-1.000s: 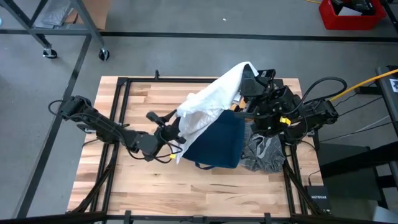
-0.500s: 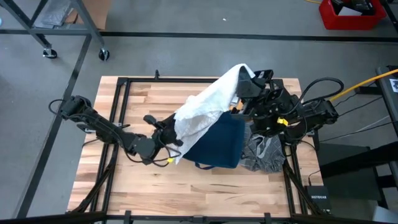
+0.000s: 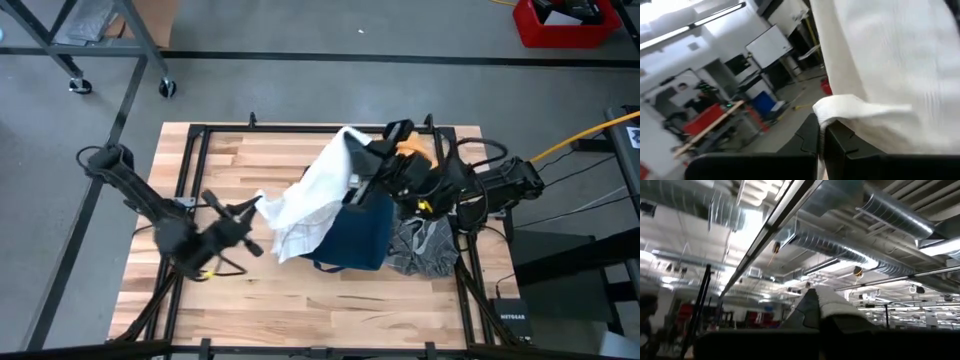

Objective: Fold towel
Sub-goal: Fold the white patterned towel

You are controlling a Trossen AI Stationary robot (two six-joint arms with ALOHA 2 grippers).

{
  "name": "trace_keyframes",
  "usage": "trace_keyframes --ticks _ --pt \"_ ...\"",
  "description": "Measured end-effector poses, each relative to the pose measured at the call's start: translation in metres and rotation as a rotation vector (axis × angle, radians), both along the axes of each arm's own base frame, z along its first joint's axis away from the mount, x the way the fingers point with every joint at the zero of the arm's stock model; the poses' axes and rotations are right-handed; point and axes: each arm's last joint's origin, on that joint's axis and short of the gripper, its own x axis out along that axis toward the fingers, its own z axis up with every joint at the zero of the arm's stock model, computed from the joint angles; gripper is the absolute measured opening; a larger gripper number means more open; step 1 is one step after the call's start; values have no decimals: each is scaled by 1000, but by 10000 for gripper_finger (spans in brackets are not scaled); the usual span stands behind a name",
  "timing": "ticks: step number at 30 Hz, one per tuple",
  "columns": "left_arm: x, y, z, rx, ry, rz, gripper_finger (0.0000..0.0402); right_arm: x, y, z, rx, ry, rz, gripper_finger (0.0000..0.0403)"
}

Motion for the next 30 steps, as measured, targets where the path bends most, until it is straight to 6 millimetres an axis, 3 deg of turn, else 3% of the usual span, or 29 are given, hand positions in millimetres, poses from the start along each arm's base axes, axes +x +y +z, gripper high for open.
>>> trace_keyframes --ticks 9,24,30 --pt "-51 20 38 -90 -87 -103 1 12 4 -13 -7 165 41 1" --pt "-124 103 78 -321 -308 -113 0 19 9 -20 202 122 371 1" --pt "-142 124 91 -394 -379 -112 0 40 14 -39 273 119 415 1"
